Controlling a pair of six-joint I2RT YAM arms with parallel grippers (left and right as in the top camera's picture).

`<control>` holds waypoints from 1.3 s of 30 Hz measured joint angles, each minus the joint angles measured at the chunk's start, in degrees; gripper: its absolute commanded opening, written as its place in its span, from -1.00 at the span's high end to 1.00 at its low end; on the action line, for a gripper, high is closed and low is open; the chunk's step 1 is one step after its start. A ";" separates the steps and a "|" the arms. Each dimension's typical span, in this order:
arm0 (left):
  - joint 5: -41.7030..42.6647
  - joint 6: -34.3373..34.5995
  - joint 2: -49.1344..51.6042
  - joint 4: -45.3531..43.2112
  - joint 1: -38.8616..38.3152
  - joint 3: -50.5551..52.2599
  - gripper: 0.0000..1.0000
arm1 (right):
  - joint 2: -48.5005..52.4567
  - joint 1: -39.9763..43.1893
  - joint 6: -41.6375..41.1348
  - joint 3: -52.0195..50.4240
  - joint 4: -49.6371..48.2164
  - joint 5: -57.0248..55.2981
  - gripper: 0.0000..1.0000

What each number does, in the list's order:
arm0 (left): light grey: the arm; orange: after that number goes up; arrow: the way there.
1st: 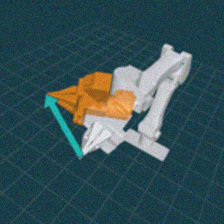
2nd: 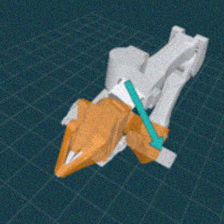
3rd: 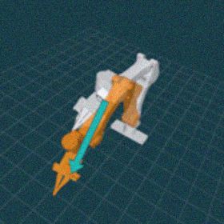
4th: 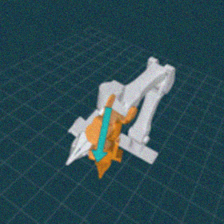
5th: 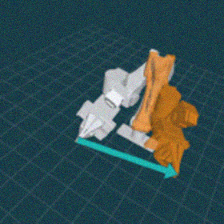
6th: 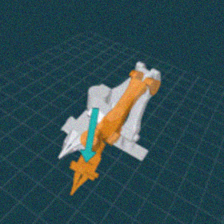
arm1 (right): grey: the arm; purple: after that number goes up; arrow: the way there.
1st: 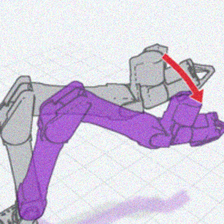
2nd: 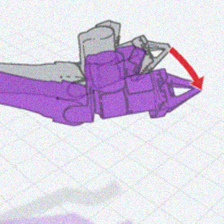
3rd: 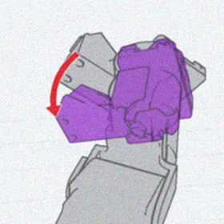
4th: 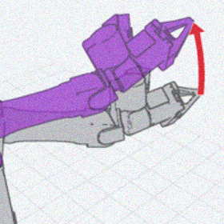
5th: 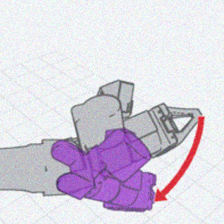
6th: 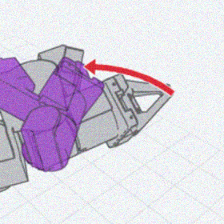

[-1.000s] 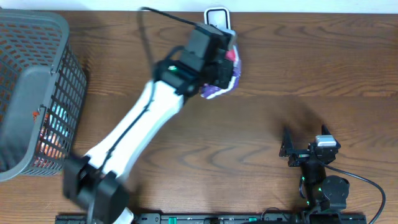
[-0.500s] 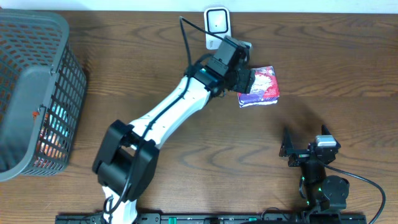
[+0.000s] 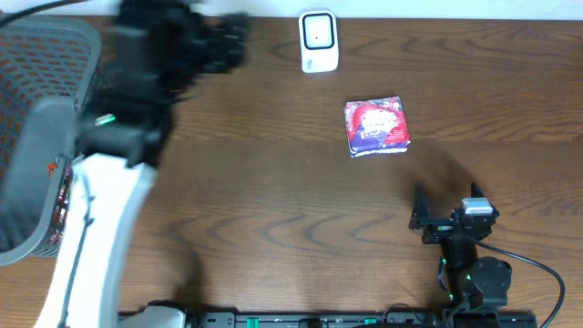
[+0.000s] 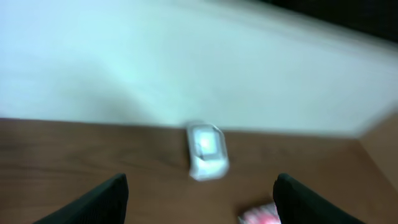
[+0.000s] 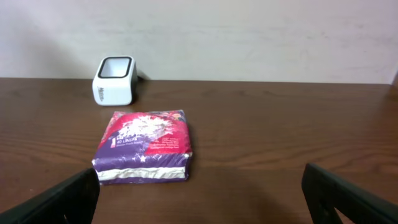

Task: Scan the item barcode
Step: 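Lift the purple-red package out and place it on the table, then reach the left gripper into the basket and grasp the small orange packet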

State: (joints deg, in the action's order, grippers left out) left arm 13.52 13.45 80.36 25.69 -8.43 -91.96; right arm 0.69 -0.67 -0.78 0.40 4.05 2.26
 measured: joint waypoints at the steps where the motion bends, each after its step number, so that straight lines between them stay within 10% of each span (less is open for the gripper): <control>1: -0.11 0.00 -1.33 0.07 3.02 0.00 -0.51 | 0.00 0.00 -0.02 0.00 -0.02 0.02 -0.99; 18: -9.38 -0.20 -5.90 17.73 47.54 -0.02 -0.82 | 0.00 0.00 0.00 0.00 0.00 0.02 -0.99; 39: -17.00 -0.31 17.53 37.13 51.52 0.04 -0.80 | 0.00 0.00 0.00 0.00 -0.02 0.00 -0.98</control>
State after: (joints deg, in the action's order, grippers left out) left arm -3.49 13.15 97.89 62.83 43.09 -91.92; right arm 0.69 -0.67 -0.78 0.40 4.03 2.26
